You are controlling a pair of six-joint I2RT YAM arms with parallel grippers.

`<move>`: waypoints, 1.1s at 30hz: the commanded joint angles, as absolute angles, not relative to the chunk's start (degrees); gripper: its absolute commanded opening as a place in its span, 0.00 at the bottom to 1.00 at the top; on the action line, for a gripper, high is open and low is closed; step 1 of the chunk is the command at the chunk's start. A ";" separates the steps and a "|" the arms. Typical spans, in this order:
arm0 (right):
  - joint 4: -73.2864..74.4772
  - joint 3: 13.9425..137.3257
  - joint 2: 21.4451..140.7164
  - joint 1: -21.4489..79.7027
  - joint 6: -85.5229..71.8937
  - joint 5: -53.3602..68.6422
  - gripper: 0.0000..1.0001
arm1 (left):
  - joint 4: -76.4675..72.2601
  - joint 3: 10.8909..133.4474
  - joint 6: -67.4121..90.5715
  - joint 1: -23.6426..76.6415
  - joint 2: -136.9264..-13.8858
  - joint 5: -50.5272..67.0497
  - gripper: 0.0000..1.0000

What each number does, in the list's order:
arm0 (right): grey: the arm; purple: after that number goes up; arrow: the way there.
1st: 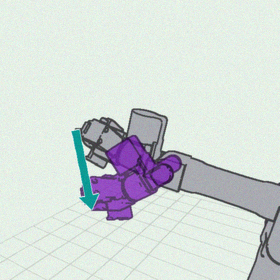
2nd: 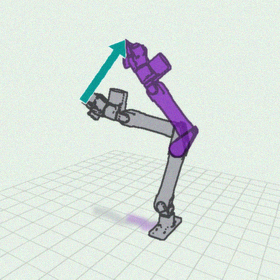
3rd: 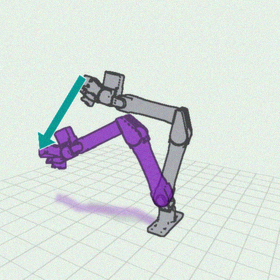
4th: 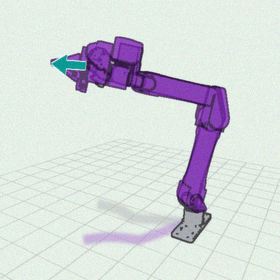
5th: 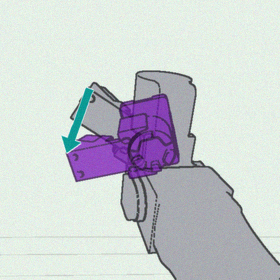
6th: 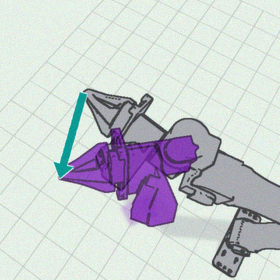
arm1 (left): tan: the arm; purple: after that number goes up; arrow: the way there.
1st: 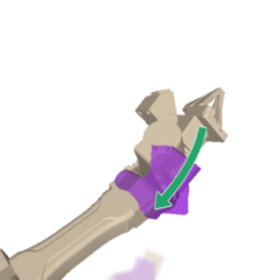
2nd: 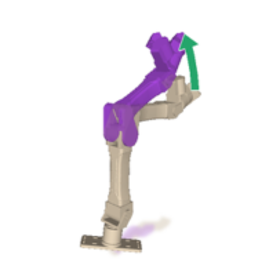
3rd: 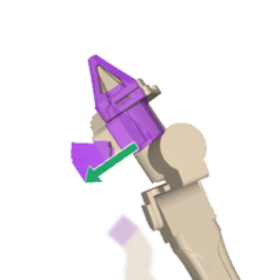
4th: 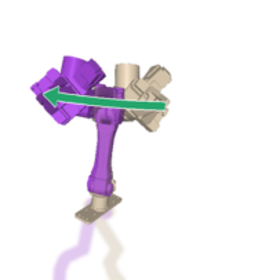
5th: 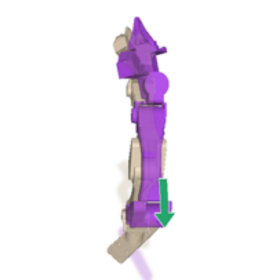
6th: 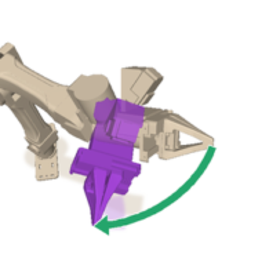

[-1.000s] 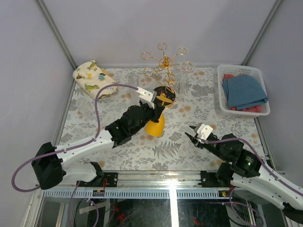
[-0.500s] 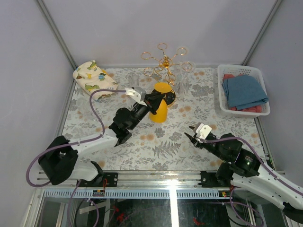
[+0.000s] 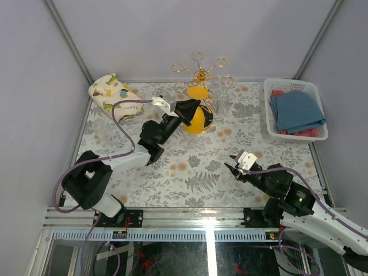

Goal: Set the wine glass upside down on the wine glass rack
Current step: Turn the wine glass upside down at the wine rack.

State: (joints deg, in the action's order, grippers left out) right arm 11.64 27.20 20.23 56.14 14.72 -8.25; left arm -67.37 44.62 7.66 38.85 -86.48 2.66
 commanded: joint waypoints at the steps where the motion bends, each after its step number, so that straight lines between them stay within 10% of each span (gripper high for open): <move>1: 10.21 27.18 19.64 56.33 14.01 -9.92 0.43 | -73.26 47.55 6.24 37.36 -88.81 2.68 0.00; 33: 8.63 24.96 19.59 56.32 13.61 -6.68 0.44 | -69.96 57.48 2.47 34.45 -101.38 1.25 0.00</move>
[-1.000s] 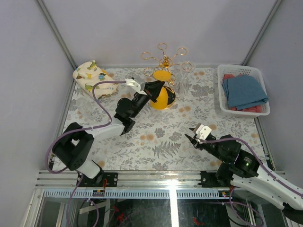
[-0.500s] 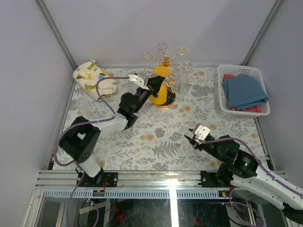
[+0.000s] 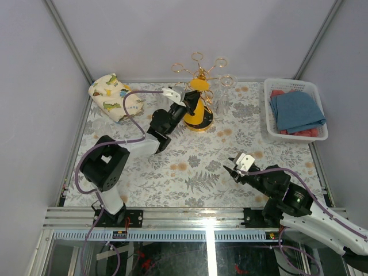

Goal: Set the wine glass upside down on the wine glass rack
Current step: Turn the wine glass upside down at the wine rack.

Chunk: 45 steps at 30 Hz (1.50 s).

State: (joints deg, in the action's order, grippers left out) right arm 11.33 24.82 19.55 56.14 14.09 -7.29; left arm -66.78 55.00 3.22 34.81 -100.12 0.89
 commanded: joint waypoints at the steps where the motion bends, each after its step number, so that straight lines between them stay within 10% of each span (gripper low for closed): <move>1: 8.61 24.96 19.68 56.30 13.56 -6.68 0.44 | -69.96 57.62 2.69 34.45 -101.62 1.69 0.00; 24: 8.17 24.26 19.67 56.28 13.23 -6.50 0.46 | -71.14 54.73 5.89 34.49 -100.72 14.21 0.01; 45: 7.80 23.81 19.34 56.30 12.91 -7.08 0.48 | -69.68 48.32 9.34 34.46 -94.92 14.16 0.30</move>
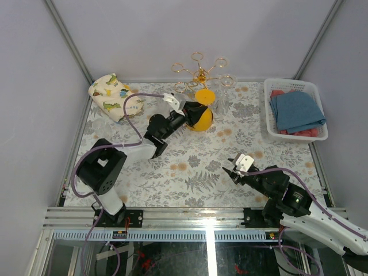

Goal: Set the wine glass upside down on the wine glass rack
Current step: Turn the wine glass upside down at the wine rack.

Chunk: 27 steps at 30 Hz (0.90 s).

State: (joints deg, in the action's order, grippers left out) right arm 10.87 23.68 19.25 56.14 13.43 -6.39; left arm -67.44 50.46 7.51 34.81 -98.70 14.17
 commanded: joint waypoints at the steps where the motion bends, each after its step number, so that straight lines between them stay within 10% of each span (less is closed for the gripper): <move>1: 7.93 23.94 19.33 56.27 12.87 -7.38 0.48 | -69.04 47.63 9.80 34.45 -93.66 14.01 0.31; 12: 9.11 26.99 18.84 56.25 9.08 -6.25 0.59 | -56.22 38.22 18.50 34.36 -77.44 10.01 0.38; 27: 27.03 45.33 41.09 56.26 -14.91 -12.69 0.86 | 2.21 45.00 19.42 34.29 -46.10 0.92 0.47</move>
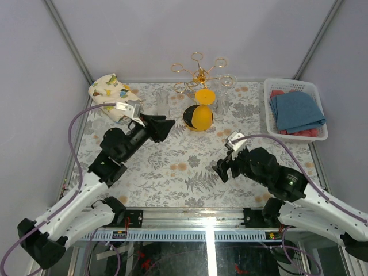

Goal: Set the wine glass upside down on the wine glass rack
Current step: Turn the wine glass upside down at the wine rack.

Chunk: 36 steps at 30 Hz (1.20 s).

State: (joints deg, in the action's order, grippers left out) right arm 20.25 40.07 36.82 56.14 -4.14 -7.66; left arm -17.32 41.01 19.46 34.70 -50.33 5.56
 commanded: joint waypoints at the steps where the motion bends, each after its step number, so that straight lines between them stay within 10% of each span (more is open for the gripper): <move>1: 27.80 45.82 42.23 56.31 -16.82 -13.32 0.87 | 7.78 46.21 19.23 34.28 -45.66 0.36 0.48; 8: 31.93 48.17 46.29 56.30 -32.78 -13.89 0.90 | 27.69 50.30 19.76 34.28 -43.09 -0.21 0.67; 13: 32.04 47.59 44.06 56.31 -40.67 -12.90 0.99 | 30.88 47.57 22.89 34.28 -38.99 -1.04 1.00; 36: 32.10 44.08 41.27 56.30 -36.61 -26.44 0.99 | 36.31 52.30 22.17 33.99 -53.11 -20.12 1.00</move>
State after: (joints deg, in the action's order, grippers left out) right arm 33.17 42.41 39.77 56.14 -37.54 -22.17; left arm 35.59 51.75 22.81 34.52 -52.27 -15.94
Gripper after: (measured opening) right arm 0.992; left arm 0.996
